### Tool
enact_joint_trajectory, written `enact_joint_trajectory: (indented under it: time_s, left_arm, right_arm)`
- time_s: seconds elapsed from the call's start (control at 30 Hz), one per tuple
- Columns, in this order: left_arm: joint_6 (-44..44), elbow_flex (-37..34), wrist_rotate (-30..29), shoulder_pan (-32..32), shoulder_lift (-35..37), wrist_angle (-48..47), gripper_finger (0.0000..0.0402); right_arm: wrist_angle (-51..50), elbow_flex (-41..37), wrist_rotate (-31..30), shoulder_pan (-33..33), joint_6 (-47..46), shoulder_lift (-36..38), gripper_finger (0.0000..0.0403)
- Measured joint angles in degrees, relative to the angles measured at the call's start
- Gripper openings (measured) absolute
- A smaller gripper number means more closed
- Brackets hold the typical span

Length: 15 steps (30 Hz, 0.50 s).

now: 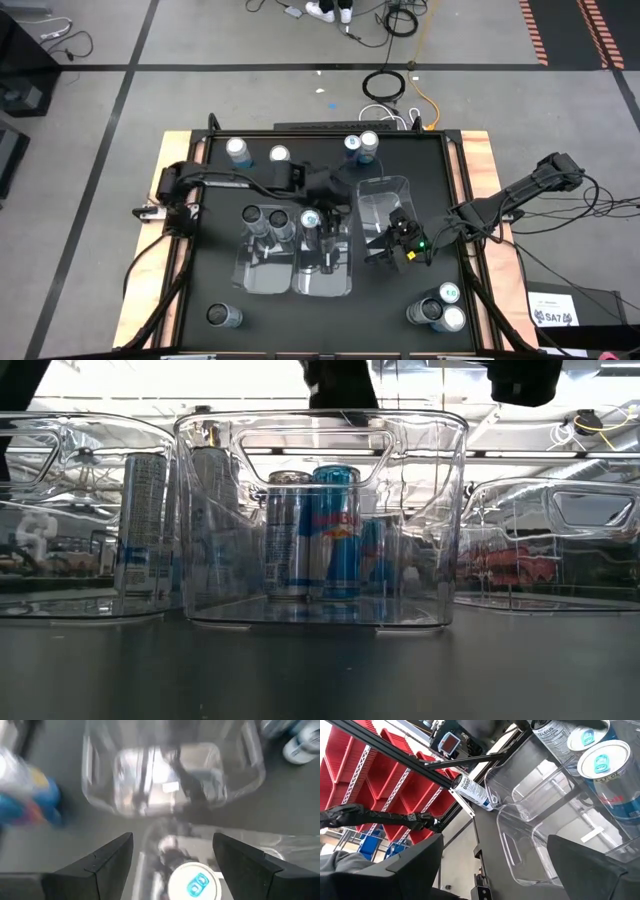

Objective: Sort soda cans
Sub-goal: Put the top right white and blue soda can into the right transparent bin

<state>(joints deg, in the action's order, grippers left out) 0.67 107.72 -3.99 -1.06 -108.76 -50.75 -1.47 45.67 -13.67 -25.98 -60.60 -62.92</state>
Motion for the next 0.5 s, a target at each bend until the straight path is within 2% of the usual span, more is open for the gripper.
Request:
enact_joint_trajectory:
  time_s: [0.13,0.23,0.27,0.33,0.4,0.5]
  left_arm:
    - [-9.38,1.61,-0.16,0.74,4.82,-0.74,0.0284]
    - [-7.97,2.09,-0.50,0.88,9.52,-5.33,0.0284]
    - [-9.94,1.83,0.54,0.88,11.24,-6.74,0.0284]
    - [-13.46,0.67,4.60,1.04,15.07,-9.01,0.0284]
    - [-13.06,-2.22,7.02,1.76,18.93,-9.65,0.0284]
    - [-10.21,-11.06,6.99,4.17,26.15,-6.56,0.0284]
  right_arm:
    - [0.46,0.00,0.00,0.00,-0.26,0.00,0.0350]
    - [0.67,0.00,-0.12,0.00,-0.26,0.00,0.0350]
    - [0.72,0.00,-0.97,0.00,-0.26,0.00,0.0350]
    - [0.95,0.00,-5.44,-0.02,-0.25,0.00,0.0350]
    - [0.83,0.00,-11.27,0.00,-0.23,0.00,0.0350]
    - [0.32,0.00,-19.26,0.19,0.20,-0.04,0.0350]
